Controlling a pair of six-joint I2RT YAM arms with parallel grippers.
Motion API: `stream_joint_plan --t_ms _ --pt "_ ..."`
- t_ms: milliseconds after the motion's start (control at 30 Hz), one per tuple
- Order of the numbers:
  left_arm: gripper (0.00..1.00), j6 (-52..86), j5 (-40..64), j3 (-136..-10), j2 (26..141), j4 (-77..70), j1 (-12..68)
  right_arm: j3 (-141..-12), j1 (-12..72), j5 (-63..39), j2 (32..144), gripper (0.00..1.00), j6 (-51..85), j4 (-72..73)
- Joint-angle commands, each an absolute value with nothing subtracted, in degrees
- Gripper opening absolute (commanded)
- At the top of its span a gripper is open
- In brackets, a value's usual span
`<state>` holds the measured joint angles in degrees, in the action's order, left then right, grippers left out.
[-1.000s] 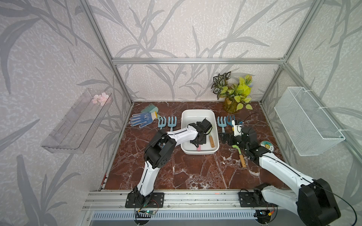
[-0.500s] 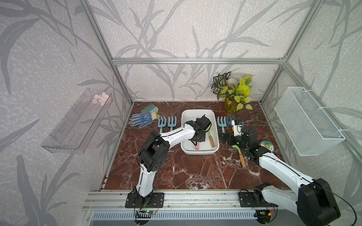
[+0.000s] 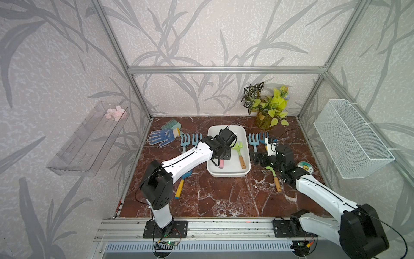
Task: Take the hand rake out of the storage box
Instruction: Pick up the rake from the storage box.
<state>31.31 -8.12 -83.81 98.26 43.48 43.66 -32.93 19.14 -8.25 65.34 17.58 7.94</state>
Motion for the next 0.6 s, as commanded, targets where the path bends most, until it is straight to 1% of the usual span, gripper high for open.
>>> stream_joint_plan --t_ms 0,333,567 --pt "0.09 29.8 -9.48 -81.14 93.11 46.19 43.51 -33.39 18.96 -9.04 65.78 0.99 17.76 9.67" --pt "0.08 28.51 -7.56 -72.59 81.85 49.36 43.51 -34.08 18.81 -9.84 66.77 0.99 17.67 9.49" --pt "0.07 29.5 -7.12 -63.21 72.86 50.26 43.52 -34.37 18.81 -10.32 67.23 0.99 17.58 9.4"
